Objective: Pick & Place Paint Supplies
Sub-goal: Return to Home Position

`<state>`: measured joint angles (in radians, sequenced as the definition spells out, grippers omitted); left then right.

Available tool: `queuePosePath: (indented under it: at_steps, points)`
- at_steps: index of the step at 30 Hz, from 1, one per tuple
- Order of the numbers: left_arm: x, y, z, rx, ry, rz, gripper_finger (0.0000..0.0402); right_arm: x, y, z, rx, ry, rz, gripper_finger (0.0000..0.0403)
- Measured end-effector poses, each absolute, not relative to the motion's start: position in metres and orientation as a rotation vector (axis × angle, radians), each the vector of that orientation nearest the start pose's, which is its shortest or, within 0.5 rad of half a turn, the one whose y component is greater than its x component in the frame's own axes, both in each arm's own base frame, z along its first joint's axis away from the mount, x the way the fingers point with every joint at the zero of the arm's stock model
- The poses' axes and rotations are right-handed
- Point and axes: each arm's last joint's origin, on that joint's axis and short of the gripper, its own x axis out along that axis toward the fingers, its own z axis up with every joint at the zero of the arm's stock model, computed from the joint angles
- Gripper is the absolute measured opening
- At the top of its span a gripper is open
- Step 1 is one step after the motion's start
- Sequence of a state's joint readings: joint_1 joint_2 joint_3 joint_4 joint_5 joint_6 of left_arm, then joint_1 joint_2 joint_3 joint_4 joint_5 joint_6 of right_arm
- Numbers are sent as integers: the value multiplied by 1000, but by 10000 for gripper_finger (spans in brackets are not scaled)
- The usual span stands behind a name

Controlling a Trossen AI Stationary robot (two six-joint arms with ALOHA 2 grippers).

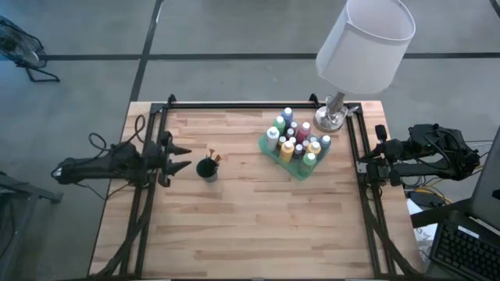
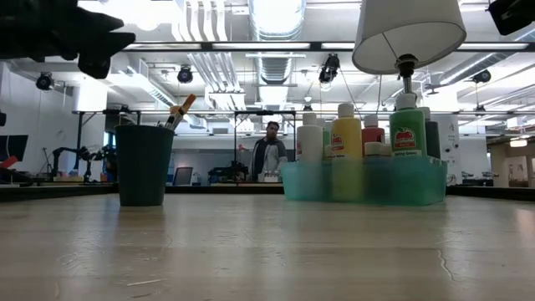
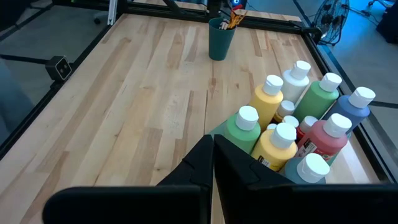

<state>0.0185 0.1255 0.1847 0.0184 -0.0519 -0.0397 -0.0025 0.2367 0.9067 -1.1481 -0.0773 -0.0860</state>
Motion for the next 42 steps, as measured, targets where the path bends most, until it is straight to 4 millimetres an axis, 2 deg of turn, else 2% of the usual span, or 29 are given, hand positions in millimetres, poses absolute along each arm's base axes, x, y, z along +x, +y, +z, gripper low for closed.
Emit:
queuePosePath:
  at_steps: [7,13,21,30,42]
  points:
    - [90,2,196,33,-55,38,188,4,2,320,-65,474,94,8]
    - [95,2,171,54,20,34,188,4,2,320,-65,474,94,8]
    - [96,2,169,58,23,24,188,4,2,320,-65,474,94,8]
    - [97,2,169,-104,18,24,188,4,2,320,-65,474,94,8]
    - [97,2,169,-112,14,26,188,4,2,320,-65,474,94,8]
